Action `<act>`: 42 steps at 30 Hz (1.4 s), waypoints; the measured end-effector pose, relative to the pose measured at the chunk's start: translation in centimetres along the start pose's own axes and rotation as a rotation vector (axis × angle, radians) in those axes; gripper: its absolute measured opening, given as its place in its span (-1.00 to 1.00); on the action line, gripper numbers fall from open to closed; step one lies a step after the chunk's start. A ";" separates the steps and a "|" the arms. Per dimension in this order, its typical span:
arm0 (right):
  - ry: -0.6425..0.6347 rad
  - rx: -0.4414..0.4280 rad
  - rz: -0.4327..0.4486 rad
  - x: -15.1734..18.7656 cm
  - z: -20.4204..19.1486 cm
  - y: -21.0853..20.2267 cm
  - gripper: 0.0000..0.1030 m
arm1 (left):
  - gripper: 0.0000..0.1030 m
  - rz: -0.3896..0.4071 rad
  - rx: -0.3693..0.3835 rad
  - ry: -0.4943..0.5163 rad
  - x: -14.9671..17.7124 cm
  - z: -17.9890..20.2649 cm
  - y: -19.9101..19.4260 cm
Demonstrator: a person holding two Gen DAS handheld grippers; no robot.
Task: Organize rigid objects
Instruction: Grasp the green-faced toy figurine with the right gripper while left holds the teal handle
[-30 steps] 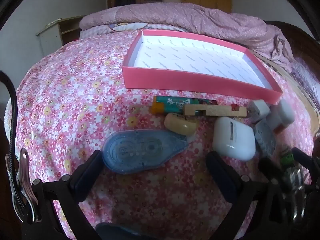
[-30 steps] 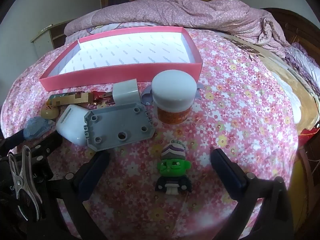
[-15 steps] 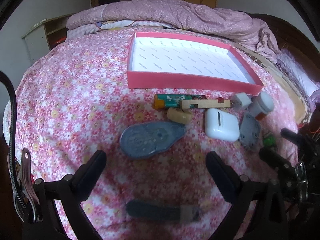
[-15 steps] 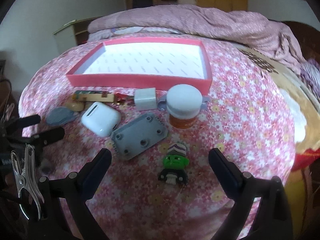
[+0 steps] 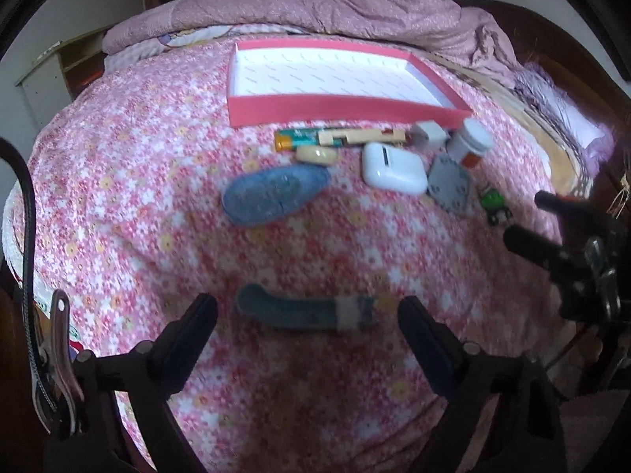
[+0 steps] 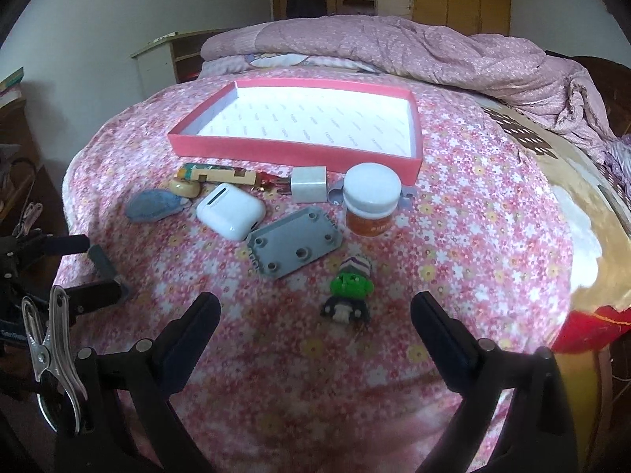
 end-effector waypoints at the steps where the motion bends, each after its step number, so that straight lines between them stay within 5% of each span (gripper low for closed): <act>1: 0.002 -0.005 -0.005 0.2 0.0 -0.1 0.94 | 0.80 -0.006 0.002 -0.005 -0.1 -0.2 0.1; 5: 0.029 -0.018 -0.030 0.9 0.6 0.0 0.94 | 0.62 -0.029 0.015 -0.045 0.2 -0.9 0.7; 18: 0.068 -0.037 -0.079 0.9 1.0 1.6 0.67 | 0.57 -0.027 0.002 -0.026 0.0 -1.2 1.2; 28: 0.056 -0.047 -0.101 0.5 0.5 3.3 0.06 | 0.47 -0.005 0.007 -0.037 -0.4 -1.4 0.8; 36: 0.089 -0.049 -0.103 0.6 1.0 3.8 -0.10 | 0.47 0.022 -0.001 -0.018 -1.3 -1.4 0.1; 42: 0.110 -0.028 -0.100 0.4 1.7 4.0 -0.51 | 0.47 0.023 -0.005 -0.022 -2.1 -1.6 0.2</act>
Point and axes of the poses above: each gripper's, at about its wrist camera, not at the fingertips, and y roughly the way its jaws point, z to its right, x to its underside, the point moved 10 cm from there along y, roughly the way its jaws point, and after that the axes turned 15 degrees about x, right-handed, at the moved point
